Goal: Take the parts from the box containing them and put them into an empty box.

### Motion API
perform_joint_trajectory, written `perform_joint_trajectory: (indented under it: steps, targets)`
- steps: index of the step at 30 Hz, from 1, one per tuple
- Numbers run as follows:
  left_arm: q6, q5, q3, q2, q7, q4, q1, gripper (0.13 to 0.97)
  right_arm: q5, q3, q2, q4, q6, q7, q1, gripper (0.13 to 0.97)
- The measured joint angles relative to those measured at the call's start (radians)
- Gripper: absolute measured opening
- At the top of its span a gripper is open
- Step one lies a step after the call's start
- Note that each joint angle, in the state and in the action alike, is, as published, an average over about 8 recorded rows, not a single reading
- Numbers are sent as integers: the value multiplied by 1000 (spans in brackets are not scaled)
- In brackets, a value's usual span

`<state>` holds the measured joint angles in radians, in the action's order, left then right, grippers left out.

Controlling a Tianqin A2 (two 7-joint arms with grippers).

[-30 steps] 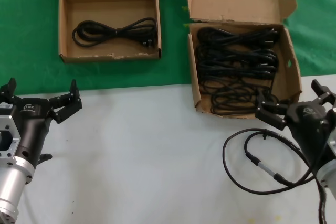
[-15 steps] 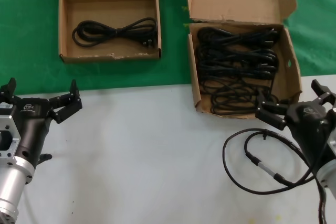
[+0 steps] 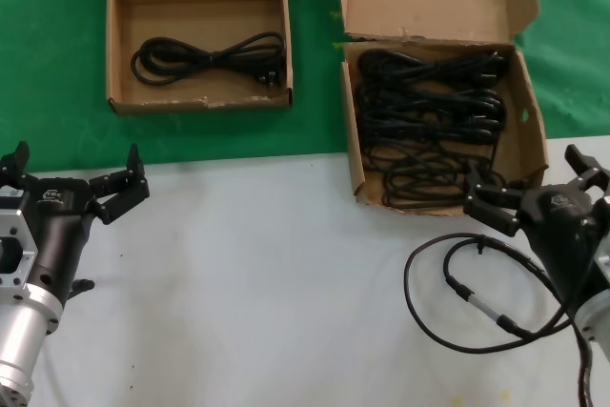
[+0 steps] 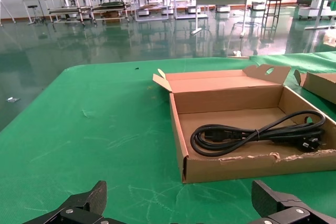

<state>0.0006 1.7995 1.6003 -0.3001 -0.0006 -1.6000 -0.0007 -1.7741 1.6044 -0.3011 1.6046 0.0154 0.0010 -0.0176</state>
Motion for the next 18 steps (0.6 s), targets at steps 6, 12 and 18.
perform_joint_trajectory:
  steps: [6, 12, 18]
  targets:
    - [0, 0, 0, 0, 0, 0, 0, 966, 0, 0, 0, 0, 0, 0, 0, 966]
    - [0, 0, 0, 0, 0, 0, 0, 966, 0, 0, 0, 0, 0, 0, 0, 966]
    - [0, 0, 0, 0, 0, 0, 0, 966, 0, 0, 0, 0, 0, 0, 0, 966]
